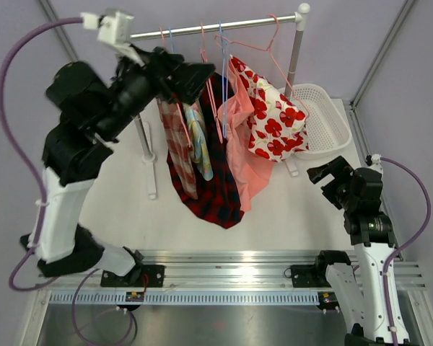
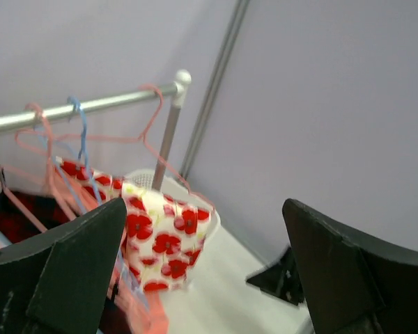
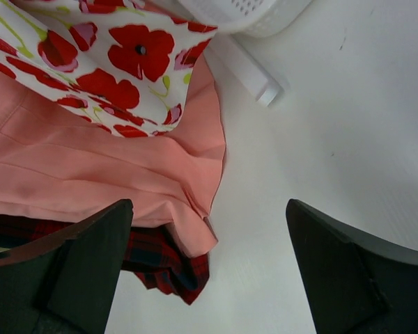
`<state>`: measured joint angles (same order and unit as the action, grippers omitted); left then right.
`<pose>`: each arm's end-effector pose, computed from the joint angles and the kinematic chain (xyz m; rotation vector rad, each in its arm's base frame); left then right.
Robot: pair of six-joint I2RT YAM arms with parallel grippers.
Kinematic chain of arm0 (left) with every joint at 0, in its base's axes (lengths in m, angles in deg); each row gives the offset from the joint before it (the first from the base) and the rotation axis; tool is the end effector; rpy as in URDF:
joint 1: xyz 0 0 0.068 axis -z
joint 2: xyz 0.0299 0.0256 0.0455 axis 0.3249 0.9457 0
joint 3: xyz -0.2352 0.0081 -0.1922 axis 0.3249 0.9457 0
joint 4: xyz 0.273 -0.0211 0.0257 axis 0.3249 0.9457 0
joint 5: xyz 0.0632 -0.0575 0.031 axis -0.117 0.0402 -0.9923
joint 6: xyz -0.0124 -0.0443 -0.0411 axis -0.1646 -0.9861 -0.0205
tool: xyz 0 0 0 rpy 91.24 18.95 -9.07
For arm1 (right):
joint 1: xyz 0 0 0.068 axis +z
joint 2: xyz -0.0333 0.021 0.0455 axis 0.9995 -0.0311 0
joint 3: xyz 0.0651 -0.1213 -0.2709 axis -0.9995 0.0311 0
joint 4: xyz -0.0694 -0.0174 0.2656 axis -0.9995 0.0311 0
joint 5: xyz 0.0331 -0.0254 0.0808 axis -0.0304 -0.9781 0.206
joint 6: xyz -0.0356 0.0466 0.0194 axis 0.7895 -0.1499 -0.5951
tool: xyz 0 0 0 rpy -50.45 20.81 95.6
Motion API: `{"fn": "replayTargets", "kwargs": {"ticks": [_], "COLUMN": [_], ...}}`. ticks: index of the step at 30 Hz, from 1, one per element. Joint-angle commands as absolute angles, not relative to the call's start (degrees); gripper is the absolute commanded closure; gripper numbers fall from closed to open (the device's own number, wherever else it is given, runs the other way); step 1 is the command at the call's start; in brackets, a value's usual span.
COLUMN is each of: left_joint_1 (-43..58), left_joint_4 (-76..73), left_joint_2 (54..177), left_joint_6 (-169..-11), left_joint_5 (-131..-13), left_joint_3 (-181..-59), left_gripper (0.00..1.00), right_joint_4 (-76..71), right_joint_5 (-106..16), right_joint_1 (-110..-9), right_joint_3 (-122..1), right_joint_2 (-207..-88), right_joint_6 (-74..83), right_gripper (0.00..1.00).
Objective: Remove the skirt from the hanger
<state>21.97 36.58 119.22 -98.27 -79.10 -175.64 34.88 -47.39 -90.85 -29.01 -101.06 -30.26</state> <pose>0.1541 -0.1350 0.6654 0.2734 1.3811 -0.9101 0.1292 -0.0017 0.3248 0.7436 1.9764 0.5061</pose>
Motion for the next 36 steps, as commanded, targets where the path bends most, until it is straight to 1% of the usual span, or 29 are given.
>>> {"fn": "replayTargets", "kwargs": {"ticks": [1,3,4,5,7,12,23,29,33,36], "left_joint_1": [28.8,32.3,32.7,33.2,33.4,34.6,35.0,35.0,35.0,35.0], "left_joint_4": [50.0,47.8,42.8,39.9,34.7,32.7,15.4,13.0,6.5,4.4], "left_joint_2": [138.0,141.6,142.1,142.4,143.4,152.9,157.0,164.7,167.8,171.5], "left_joint_6": [-91.7,-90.1,-90.4,-90.8,-92.4,-93.4,-97.5,-99.8,-101.3,-101.5], "left_joint_5": [-100.0,-101.0,-100.4,-100.0,-98.9,-98.9,-106.8,-107.0,-106.7,-107.2], "left_joint_3": [-195.8,-197.0,-195.3,-189.9,-186.9,-191.9,-182.8,-188.7,-187.6,-190.2], "left_gripper": [0.01,0.01,0.01,0.01,0.01,0.01,0.01,0.01,0.01,0.05], "right_joint_4": [36.3,37.9,38.1,38.9,39.7,41.7,42.6,43.3,43.2,43.9], "right_joint_5": [-53.8,-54.9,-55.3,-55.4,-55.6,-54.2,-53.2,-53.2,-52.8,-52.8], "right_joint_1": [-90.7,-90.7,-90.7,-90.7,-90.7,-90.7,-90.7,-90.7,-90.7,-90.7], "right_joint_3": [-34.7,-35.8,-35.9,-35.9,-35.7,-36.4,-35.9,-36.1,-35.6,-35.9], "right_joint_2": [-100.6,-100.2,-99.4,-99.0,-97.9,-97.0,-95.2,-94.6,-94.1,-93.8], "right_joint_6": [-24.4,-23.4,-22.6,-22.2,-21.6,-21.7,-22.4,-22.8,-23.2,-23.0], "right_gripper": [0.01,0.01,0.01,0.0,0.01,0.01,0.01,0.01,0.01,0.0]}}
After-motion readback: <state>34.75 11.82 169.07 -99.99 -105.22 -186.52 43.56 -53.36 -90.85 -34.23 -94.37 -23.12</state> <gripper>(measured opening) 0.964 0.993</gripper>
